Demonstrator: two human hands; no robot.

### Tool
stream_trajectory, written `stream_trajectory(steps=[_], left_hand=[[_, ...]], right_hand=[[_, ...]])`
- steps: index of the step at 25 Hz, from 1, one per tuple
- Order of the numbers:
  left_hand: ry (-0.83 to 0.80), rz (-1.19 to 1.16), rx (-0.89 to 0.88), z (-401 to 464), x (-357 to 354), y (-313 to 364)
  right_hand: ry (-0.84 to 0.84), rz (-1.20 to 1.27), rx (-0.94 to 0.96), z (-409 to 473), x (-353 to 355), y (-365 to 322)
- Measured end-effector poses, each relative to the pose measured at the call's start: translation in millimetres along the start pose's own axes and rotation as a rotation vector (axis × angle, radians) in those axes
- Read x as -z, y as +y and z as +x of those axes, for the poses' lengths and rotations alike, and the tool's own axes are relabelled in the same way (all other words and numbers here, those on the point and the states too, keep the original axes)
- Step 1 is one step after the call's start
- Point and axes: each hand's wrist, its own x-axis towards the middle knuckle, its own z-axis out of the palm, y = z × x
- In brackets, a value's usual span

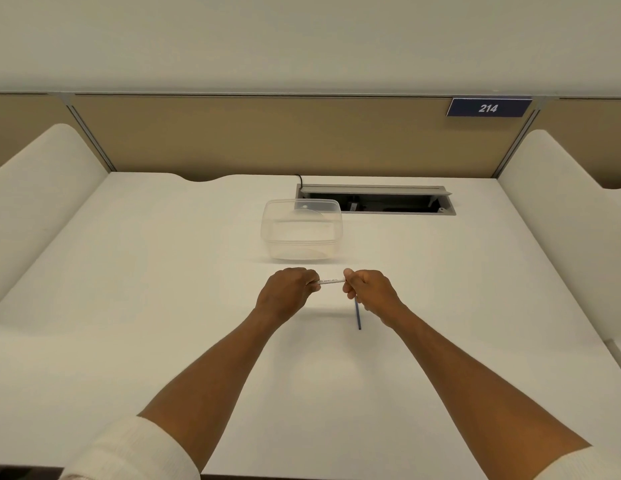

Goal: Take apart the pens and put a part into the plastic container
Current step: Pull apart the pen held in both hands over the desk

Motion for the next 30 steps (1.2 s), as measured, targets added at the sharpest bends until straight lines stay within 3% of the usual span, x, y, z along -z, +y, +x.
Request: stream_trajectory(steps=[6,19,24,30], left_hand=[[-0.007,0.028,-0.001,-3.4,0.7,-1.9],[-0.004,0.050,-0.007,1.7,-0.3,-6.1],[-0.002,0.047,-0.011,4.7,0.1,-4.8],[-0.004,0.047,0.002,4.1,0.5,-6.7]], right_hand=[[0.033,-0.010,0.077,-0.5,-0.1,3.1],[0.026,0.074,0.019,6.4,1.1,1.8],[0.028,-0.015,-0.008,3.8,-2.4,0.6],[0.045,0.121,-0.027,4.6,-8.4,-0.9]])
